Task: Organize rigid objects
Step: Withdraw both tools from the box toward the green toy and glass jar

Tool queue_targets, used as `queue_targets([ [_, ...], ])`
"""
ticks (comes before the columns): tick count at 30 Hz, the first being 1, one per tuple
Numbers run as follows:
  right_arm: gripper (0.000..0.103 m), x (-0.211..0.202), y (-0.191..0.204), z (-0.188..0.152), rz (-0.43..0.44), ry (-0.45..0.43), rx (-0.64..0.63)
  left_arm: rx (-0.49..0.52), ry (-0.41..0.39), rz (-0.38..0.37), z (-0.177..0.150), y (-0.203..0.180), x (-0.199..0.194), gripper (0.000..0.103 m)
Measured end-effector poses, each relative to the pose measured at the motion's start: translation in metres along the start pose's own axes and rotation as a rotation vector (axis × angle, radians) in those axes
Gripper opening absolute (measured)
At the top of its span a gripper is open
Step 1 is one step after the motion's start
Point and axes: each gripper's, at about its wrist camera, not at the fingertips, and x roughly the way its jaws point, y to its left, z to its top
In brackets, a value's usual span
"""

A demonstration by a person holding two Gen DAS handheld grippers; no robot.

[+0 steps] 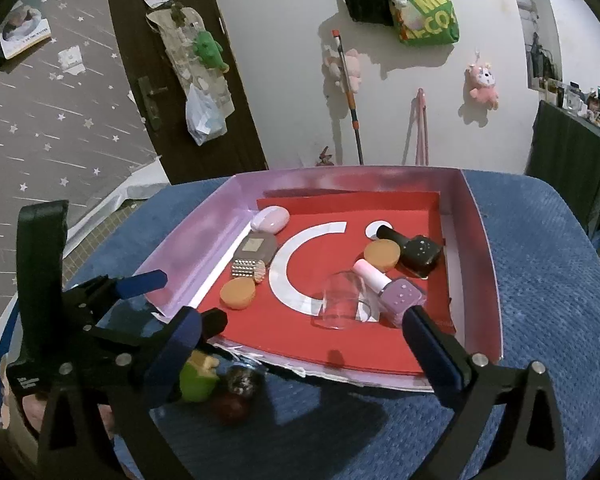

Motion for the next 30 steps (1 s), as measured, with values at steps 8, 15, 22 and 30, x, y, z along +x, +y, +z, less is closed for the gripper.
queue_targets([
  [8,0.103,-0.013,0.005,-0.006,0.014,-0.019,0.002,-0.001,-0.019,0.007,-0.005,-0.001,-0.013,0.103],
  [15,0.103,-0.028,0.009,-0.011,0.021,-0.04,0.006,-0.006,-0.03,0.004,-0.012,-0.004,-0.025,0.103],
  [22,0.103,-0.043,0.014,-0.019,0.029,-0.053,0.005,0.002,-0.034,0.0,-0.021,-0.009,-0.036,0.103],
  [30,0.103,-0.052,0.017,-0.031,0.034,-0.056,0.012,0.0,-0.024,-0.016,-0.034,-0.012,-0.044,0.103],
])
